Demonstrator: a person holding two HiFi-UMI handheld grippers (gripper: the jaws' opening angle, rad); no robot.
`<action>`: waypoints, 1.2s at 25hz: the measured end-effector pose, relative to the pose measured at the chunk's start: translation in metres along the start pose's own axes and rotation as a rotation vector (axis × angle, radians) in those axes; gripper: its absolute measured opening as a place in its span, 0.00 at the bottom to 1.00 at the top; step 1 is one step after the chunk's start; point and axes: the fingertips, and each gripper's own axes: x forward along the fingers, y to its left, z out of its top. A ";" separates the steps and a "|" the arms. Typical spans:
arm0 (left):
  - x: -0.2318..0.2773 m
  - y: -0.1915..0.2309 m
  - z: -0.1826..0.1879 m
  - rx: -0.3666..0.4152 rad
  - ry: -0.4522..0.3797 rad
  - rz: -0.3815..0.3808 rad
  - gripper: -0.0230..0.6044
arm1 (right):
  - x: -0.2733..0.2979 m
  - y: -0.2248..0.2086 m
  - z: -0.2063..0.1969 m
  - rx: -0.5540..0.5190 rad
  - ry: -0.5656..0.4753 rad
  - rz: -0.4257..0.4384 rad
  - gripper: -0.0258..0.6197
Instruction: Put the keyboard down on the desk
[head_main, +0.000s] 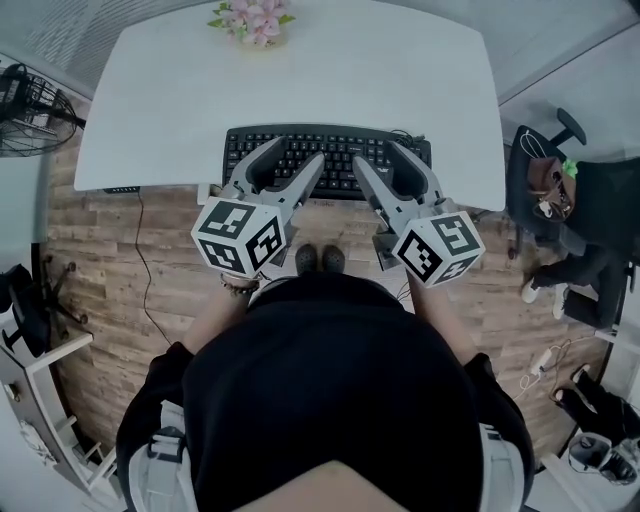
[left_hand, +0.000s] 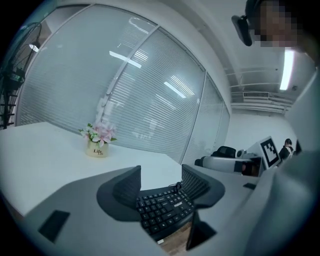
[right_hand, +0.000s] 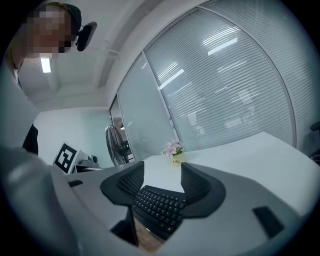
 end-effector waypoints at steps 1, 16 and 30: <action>0.001 0.000 0.003 0.008 -0.007 0.000 0.46 | 0.000 0.000 0.004 -0.007 -0.009 0.000 0.40; 0.003 -0.003 0.049 0.048 -0.119 0.006 0.30 | 0.009 0.006 0.042 -0.059 -0.095 0.025 0.27; 0.002 -0.008 0.068 0.061 -0.166 0.007 0.12 | 0.007 0.009 0.064 -0.115 -0.140 0.011 0.14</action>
